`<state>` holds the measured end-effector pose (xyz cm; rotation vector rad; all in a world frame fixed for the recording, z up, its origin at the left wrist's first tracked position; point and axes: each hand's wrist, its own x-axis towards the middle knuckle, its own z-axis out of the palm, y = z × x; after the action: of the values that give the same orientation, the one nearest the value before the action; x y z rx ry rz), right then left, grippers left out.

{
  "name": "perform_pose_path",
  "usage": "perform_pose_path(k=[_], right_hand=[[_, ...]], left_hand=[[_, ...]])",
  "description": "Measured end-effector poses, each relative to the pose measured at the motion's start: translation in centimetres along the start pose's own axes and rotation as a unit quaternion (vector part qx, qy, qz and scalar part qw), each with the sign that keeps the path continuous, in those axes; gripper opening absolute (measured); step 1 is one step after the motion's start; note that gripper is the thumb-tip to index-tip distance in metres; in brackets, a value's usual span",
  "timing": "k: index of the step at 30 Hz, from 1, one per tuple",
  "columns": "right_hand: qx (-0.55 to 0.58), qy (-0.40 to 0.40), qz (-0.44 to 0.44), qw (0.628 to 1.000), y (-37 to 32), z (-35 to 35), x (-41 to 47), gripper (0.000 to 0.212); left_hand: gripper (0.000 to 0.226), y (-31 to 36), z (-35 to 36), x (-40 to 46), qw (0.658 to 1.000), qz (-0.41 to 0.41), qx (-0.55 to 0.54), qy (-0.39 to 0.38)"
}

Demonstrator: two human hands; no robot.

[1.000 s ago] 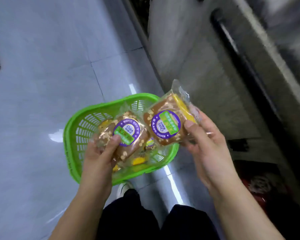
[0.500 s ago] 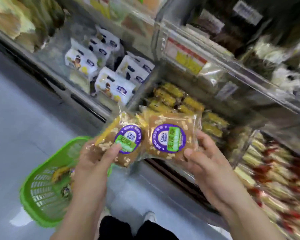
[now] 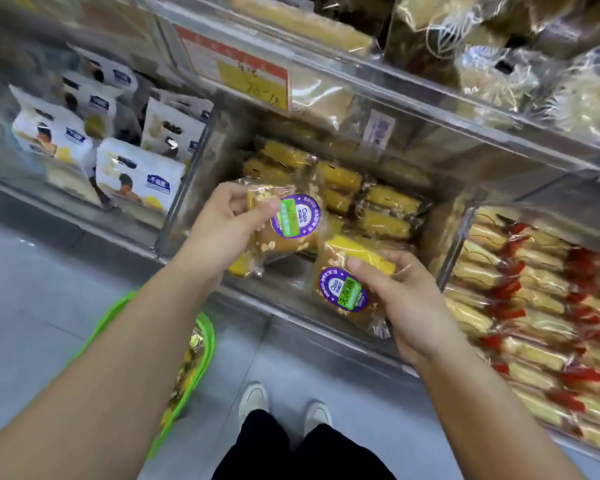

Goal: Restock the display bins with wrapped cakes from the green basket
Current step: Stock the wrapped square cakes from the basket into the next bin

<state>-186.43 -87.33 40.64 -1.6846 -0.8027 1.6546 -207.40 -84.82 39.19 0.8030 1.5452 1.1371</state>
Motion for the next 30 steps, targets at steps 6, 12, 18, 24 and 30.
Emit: perform_pose_path(k=[6, 12, 18, 24, 30], right_hand=[[-0.071, 0.020, 0.003, 0.997, 1.7, 0.8, 1.0, 0.038], [-0.310, -0.011, -0.001, 0.951, 2.1, 0.7, 2.6, 0.040], [-0.620, -0.041, -0.092, 0.778, 2.6, 2.1, 2.4, 0.075], [-0.721, -0.065, -0.149, 0.673, 1.1, 2.9, 2.5, 0.056], [-0.560, -0.071, -0.196, 0.802, -2.1, 0.2, 0.4, 0.014]], left_hand=[[0.042, -0.7, 0.3, 2.1, 0.999, -0.025, -0.012, -0.033], [0.039, -0.8, 0.8, 2.4, 0.983, -0.093, -0.005, -0.160], [0.050, -0.8, 1.3, 2.7, 0.951, 0.019, 0.170, -0.257], [0.047, -0.5, 1.3, 3.8, 0.815, 0.176, 0.494, -0.246], [0.067, -0.7, 0.9, 3.6, 0.902, 0.129, 0.282, -0.299]])
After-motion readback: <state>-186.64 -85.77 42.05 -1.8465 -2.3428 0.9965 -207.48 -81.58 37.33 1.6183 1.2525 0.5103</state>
